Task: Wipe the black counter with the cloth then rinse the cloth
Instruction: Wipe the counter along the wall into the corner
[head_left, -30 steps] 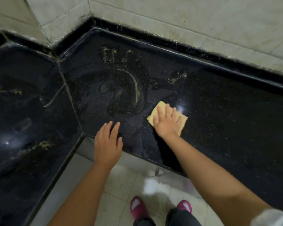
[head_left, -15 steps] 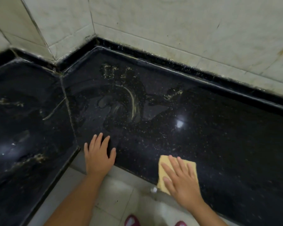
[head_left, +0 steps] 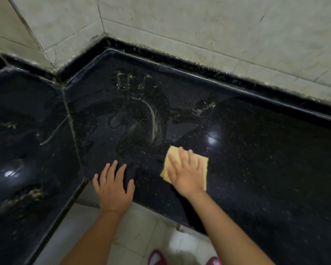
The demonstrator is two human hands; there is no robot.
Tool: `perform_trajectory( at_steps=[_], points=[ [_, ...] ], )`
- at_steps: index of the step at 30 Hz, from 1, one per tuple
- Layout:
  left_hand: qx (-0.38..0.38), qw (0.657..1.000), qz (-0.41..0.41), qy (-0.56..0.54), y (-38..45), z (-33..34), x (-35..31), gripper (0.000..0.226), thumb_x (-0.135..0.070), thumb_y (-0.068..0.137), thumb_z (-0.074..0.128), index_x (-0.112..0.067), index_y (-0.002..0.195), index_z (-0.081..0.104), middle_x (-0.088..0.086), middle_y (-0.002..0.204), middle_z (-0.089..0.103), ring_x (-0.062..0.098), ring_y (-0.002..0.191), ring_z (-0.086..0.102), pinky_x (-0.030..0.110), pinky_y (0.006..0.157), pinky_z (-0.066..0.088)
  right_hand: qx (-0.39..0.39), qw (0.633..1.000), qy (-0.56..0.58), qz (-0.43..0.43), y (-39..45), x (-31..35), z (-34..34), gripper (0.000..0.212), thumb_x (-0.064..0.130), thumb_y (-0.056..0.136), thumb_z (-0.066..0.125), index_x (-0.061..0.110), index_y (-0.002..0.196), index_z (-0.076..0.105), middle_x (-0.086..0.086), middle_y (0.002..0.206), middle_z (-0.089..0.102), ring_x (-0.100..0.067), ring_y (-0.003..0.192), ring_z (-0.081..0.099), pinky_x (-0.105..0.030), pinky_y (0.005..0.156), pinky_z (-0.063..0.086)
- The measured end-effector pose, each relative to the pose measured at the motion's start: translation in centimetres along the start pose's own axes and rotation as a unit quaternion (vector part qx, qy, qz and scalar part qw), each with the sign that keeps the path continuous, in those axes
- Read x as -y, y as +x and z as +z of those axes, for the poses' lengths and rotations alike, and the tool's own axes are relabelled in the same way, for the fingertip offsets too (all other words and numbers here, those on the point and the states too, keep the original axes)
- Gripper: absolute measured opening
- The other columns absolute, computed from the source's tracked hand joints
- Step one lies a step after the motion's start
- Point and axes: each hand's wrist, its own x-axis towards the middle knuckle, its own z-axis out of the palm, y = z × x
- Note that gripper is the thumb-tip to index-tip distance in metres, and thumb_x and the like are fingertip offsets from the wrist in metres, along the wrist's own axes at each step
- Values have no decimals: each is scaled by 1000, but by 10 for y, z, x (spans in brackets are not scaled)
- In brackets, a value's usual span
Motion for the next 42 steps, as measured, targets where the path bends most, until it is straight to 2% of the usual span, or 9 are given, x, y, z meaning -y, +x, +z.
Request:
perform_trajectory(
  at_steps=[2,6,10,12,16,23,26,38,42],
  points=[
    [14,1000,-4,3,-1,-1,0,59,-39,77,33,0,110,63,24,122,58,43,117,49,61,97,25,-4,998,-11,-64,-11,13,12,77,56,74,-9,37,145,16,4,158,-2,-25,145,-5,-45,115,-3],
    [12,999,-43,5,1,-9,-8,50,-36,86,44,-8,125,55,15,141,42,32,135,29,52,109,9,-21,994,-77,-79,-55,-28,29,48,49,96,3,40,125,41,7,133,55,-23,126,36,-39,110,15],
    [6,998,-65,-16,10,-17,-21,46,-21,89,54,-13,133,45,9,149,27,25,140,12,45,112,0,-36,996,-79,5,-86,-114,25,53,51,96,2,35,124,43,0,128,59,-21,123,35,-38,109,13],
    [8,998,-63,-10,13,-18,-36,45,-18,88,56,-10,131,47,13,148,29,29,139,15,48,112,6,-42,994,-74,65,-80,-150,8,67,57,92,-2,30,131,46,-4,138,51,-27,131,33,-45,103,28],
    [6,998,56,-29,20,1,-82,38,-13,80,57,-2,116,60,24,134,47,44,126,38,59,100,31,-60,982,7,182,-31,-193,-34,52,48,96,14,32,145,17,2,158,3,-22,145,1,-44,115,5],
    [45,998,53,2,41,36,-146,44,-23,93,47,-14,136,44,11,149,29,28,140,20,48,111,16,-89,973,61,205,107,-198,-94,50,40,98,20,30,147,13,1,158,-4,-24,144,-7,-48,115,-3],
    [51,994,78,61,44,49,-142,43,-31,86,41,-11,118,62,16,128,56,34,120,51,56,94,39,-98,972,70,200,153,-186,-108,50,39,98,17,28,147,12,0,158,-5,-25,144,-8,-48,115,-5],
    [-3,991,68,112,44,61,-138,49,-35,83,35,-13,116,63,12,125,59,26,121,48,49,99,37,-28,990,-28,-139,186,-80,-83,48,40,98,20,34,146,15,3,158,-4,-23,145,-6,-44,115,-1],
    [-10,991,69,113,43,60,-138,49,-35,84,35,-12,116,63,13,125,59,25,123,41,40,101,19,-3,979,-66,-191,120,-103,-60,66,55,82,-4,39,145,10,8,157,-6,-18,145,-7,-41,115,-1]
  ],
)
